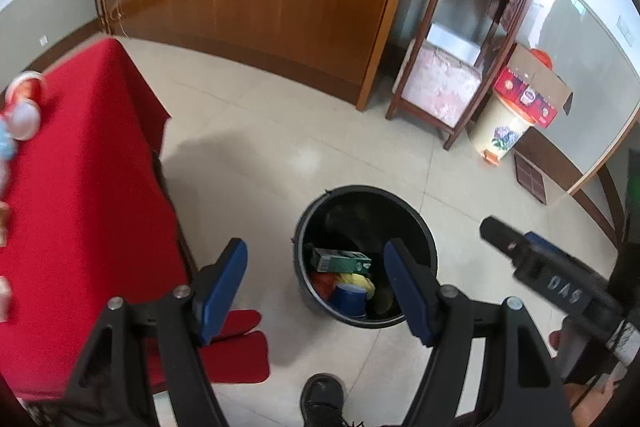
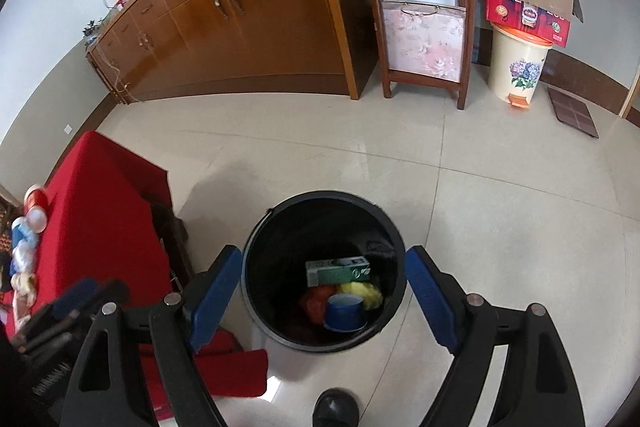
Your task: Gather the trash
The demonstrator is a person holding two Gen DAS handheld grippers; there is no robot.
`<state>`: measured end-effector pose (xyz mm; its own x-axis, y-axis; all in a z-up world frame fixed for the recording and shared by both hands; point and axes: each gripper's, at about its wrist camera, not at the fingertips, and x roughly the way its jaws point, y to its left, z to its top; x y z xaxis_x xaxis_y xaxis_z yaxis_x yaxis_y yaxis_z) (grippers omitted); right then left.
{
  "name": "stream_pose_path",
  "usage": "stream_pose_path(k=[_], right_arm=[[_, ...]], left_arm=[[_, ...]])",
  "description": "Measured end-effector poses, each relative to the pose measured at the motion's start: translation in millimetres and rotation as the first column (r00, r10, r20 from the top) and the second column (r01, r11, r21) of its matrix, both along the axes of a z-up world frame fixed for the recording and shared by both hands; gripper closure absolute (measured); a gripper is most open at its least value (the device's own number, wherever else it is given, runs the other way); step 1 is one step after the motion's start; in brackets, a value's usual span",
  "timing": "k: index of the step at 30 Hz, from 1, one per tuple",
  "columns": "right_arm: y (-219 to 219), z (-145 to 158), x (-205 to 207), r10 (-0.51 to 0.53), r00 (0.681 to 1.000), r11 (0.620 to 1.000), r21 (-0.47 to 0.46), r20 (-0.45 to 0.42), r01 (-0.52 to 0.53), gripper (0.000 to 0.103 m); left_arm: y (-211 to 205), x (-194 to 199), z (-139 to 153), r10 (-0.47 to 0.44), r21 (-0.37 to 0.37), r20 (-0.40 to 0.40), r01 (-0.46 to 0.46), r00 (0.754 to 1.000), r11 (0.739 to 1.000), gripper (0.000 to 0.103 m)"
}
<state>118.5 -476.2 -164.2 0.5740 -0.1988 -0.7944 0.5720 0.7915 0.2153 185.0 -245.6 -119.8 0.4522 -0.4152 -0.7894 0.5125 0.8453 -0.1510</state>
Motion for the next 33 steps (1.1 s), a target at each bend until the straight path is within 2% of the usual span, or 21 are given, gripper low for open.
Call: stream_pose_path(k=[10, 17, 21, 27, 29, 33], right_arm=[[72.4, 46.7, -14.9, 0.120, 0.990, 0.992, -0.034, 0.069, -0.118, 0.017], [139.8, 72.7, -6.6, 0.249, 0.961, 0.967, -0.078, 0.124, -0.241, 0.016], [182.6, 81.4, 4.7, 0.342, 0.927, 0.939, -0.104, 0.156, -0.329, 0.016], [239.3, 81.9, 23.9, 0.458, 0.871, 0.889, -0.110, 0.180, -0.445, 0.016], [254.5, 80.0, 30.6, 0.493, 0.852, 0.870, -0.115, 0.179, -0.479, 0.016], [287.2, 75.0, 40.6, 0.564, 0.808, 0.826, -0.123, 0.173, -0.550, 0.016]], left_arm=[[67.8, -18.5, 42.8, 0.132, -0.022, 0.088, -0.130, 0.987, 0.991, 0.030], [132.5, -35.9, 61.3, 0.246, -0.018, 0.172, -0.246, 0.954, 0.969, 0.029], [175.9, -38.2, 65.0, 0.332, -0.020, 0.183, -0.335, 0.925, 0.942, 0.028], [245.6, -38.2, 60.1, 0.463, -0.022, 0.184, -0.467, 0.867, 0.884, 0.028], [263.6, -38.1, 56.1, 0.498, -0.015, 0.189, -0.505, 0.846, 0.863, 0.028], [285.0, -39.5, 48.5, 0.538, -0.005, 0.191, -0.547, 0.821, 0.837, 0.028]])
